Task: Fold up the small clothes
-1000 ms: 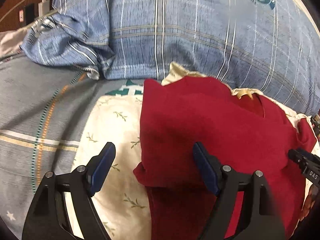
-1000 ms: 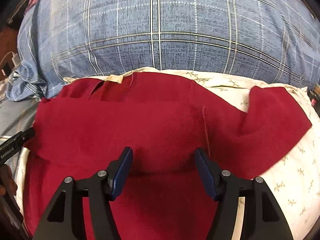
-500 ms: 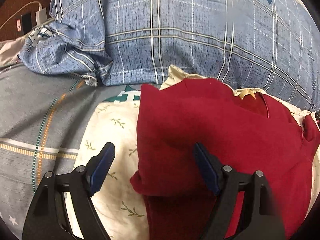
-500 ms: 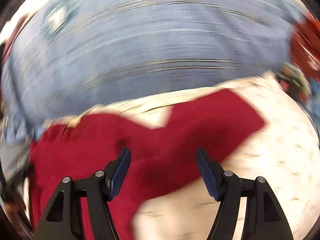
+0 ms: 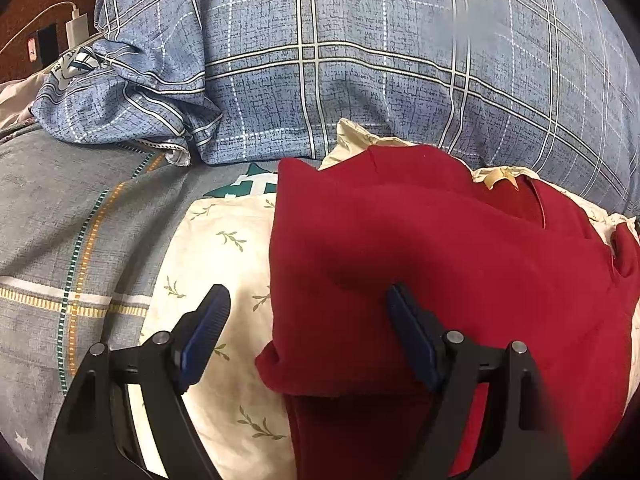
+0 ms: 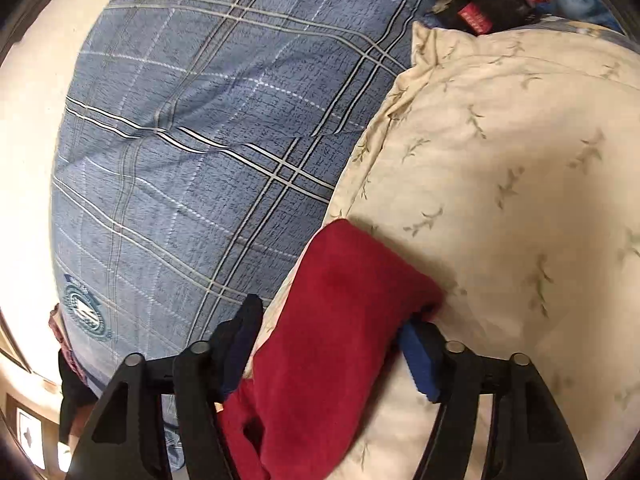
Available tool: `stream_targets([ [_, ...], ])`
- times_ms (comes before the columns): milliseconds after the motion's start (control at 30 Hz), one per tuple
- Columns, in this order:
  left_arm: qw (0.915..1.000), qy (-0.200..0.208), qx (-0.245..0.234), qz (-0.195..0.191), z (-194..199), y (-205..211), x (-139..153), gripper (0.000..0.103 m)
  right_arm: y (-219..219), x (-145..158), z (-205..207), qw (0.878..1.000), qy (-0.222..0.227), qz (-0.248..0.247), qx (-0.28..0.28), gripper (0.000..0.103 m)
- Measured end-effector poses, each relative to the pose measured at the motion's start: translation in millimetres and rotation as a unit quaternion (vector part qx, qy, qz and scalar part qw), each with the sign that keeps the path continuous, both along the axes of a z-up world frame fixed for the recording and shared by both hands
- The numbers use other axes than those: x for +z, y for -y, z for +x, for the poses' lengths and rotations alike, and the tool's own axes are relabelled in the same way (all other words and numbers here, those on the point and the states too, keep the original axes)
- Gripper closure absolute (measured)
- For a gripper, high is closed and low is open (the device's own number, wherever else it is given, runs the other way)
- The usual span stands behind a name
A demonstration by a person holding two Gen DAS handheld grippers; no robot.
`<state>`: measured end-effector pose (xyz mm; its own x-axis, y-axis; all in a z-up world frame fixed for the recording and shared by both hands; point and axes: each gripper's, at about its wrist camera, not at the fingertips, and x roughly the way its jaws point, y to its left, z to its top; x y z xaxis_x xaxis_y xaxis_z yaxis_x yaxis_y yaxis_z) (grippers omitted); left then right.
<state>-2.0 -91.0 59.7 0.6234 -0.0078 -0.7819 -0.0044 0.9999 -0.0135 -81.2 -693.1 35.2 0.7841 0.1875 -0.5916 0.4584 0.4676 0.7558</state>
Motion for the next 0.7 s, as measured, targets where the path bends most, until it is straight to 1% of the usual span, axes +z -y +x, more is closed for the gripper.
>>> stream_targets([
  [33,1.0000,0.000,-0.001,0.000,0,0,0,0.023,0,-1,6,1.000,-0.007,-0.013,0.003,0.067],
  [67,1.0000,0.000,-0.002,0.000,0,-1,1,0.023,-1,-1,10,1.000,-0.013,-0.025,0.003,0.087],
  [100,1.0000,0.001,-0.001,0.000,0,-1,2,0.023,-1,2,13,0.999,-0.023,-0.042,0.001,0.096],
  [133,1.0000,0.003,-0.001,0.000,-1,-2,4,0.023,-2,9,13,0.997,-0.028,-0.064,-0.009,0.096],
  [200,1.0000,0.009,0.003,0.000,-3,-4,9,0.023,-5,28,6,0.995,-0.012,-0.093,-0.019,0.097],
  [233,0.9999,0.013,0.004,-0.004,-4,-5,13,0.023,-11,44,2,0.993,0.004,-0.118,-0.021,0.097],
  [267,0.9998,0.017,0.006,-0.010,-5,-8,17,0.023,-24,65,0,0.987,0.017,-0.157,-0.015,0.097],
  [300,0.9996,0.023,0.007,-0.015,-6,-10,21,0.023,-33,77,0,0.983,0.024,-0.180,-0.008,0.097],
  [333,0.9994,0.028,0.008,-0.018,-7,-11,23,0.023,-51,97,1,0.975,0.041,-0.218,0.009,0.097],
  [367,0.9992,0.034,0.010,-0.020,-9,-13,27,0.023,-66,110,2,0.969,0.054,-0.240,0.025,0.097],
  [400,0.9990,0.039,0.011,-0.020,-10,-14,29,0.023,-92,127,4,0.960,0.074,-0.265,0.056,0.097],
  [433,0.9988,0.042,0.013,-0.020,-11,-16,31,0.023,-110,133,5,0.956,0.084,-0.270,0.080,0.097],
  [500,0.9987,0.043,0.014,-0.023,-12,-17,32,0.023,-150,134,11,0.949,0.091,-0.267,0.139,0.096],
  [533,0.9987,0.043,0.015,-0.025,-12,-18,32,0.023,-176,128,17,0.945,0.088,-0.260,0.179,0.096],
  [567,0.9987,0.042,0.016,-0.026,-12,-19,31,0.023,-195,120,20,0.941,0.085,-0.253,0.207,0.096],
  [600,0.9987,0.041,0.017,-0.026,-12,-19,31,0.023,-218,107,23,0.937,0.080,-0.243,0.238,0.096],
  [633,0.9987,0.041,0.017,-0.027,-12,-19,30,0.023,-244,88,26,0.931,0.066,-0.232,0.276,0.096],
  [667,0.9987,0.040,0.016,-0.027,-12,-19,29,0.023,-262,72,27,0.924,0.055,-0.227,0.303,0.095],
  [700,0.9987,0.040,0.016,-0.027,-11,-18,29,0.023,-283,55,28,0.914,0.041,-0.227,0.333,0.091],
])
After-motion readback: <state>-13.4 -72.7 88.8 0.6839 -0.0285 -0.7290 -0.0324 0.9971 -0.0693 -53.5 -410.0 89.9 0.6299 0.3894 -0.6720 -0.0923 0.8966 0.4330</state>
